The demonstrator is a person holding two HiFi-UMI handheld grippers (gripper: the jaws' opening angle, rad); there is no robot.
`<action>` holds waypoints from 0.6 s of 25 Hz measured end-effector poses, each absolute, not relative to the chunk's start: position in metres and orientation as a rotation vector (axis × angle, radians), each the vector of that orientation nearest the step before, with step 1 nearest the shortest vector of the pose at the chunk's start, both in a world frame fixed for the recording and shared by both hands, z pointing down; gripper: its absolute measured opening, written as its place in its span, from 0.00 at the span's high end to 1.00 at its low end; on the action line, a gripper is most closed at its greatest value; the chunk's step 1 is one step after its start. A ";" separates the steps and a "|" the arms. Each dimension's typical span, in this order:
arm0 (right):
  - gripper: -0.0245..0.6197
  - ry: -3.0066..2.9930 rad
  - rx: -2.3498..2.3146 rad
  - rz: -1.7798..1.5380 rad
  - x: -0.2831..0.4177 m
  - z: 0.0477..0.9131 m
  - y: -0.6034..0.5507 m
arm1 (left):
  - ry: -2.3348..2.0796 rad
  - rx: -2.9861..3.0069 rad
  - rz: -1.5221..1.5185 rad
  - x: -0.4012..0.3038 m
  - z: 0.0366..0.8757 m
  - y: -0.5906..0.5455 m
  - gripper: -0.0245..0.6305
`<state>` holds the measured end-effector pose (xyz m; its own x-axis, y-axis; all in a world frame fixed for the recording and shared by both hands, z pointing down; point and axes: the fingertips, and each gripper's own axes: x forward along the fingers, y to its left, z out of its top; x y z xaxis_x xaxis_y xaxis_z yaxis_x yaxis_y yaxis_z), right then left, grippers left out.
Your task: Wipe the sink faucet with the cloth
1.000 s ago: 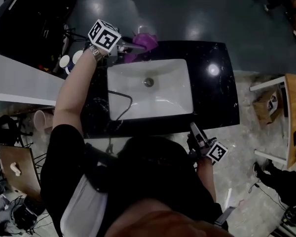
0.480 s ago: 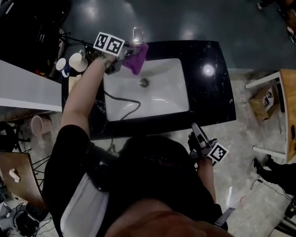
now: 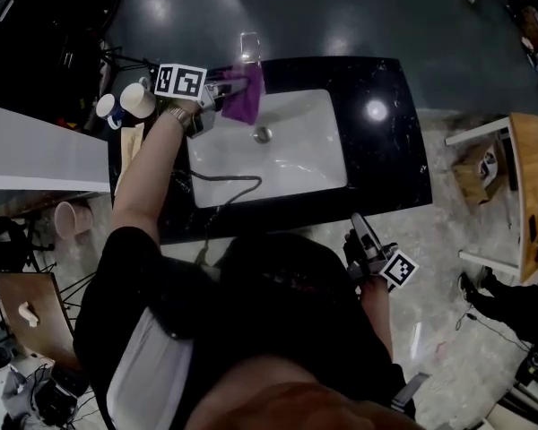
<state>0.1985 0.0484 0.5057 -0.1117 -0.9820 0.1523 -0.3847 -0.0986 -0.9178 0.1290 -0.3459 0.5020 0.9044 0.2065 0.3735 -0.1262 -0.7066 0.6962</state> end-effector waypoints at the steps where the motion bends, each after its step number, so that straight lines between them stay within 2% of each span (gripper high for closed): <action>1: 0.95 1.540 -1.521 -1.214 0.197 0.507 0.047 | 0.075 2.263 0.526 0.121 0.504 -0.336 0.86; 8: 0.95 1.551 -1.508 -1.250 0.185 0.511 0.034 | -0.003 1.902 0.162 0.086 0.547 -0.312 0.86; 15: 0.95 1.506 -1.540 -1.254 0.178 0.516 0.036 | -0.108 1.609 -0.179 0.119 0.562 -0.365 0.86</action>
<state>0.1776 0.0360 0.5161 -0.1106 -0.9749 0.1931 -0.3666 -0.1406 -0.9197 0.1190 -0.3652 0.5619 0.9825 -0.1800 -0.0484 0.0405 -0.0473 0.9981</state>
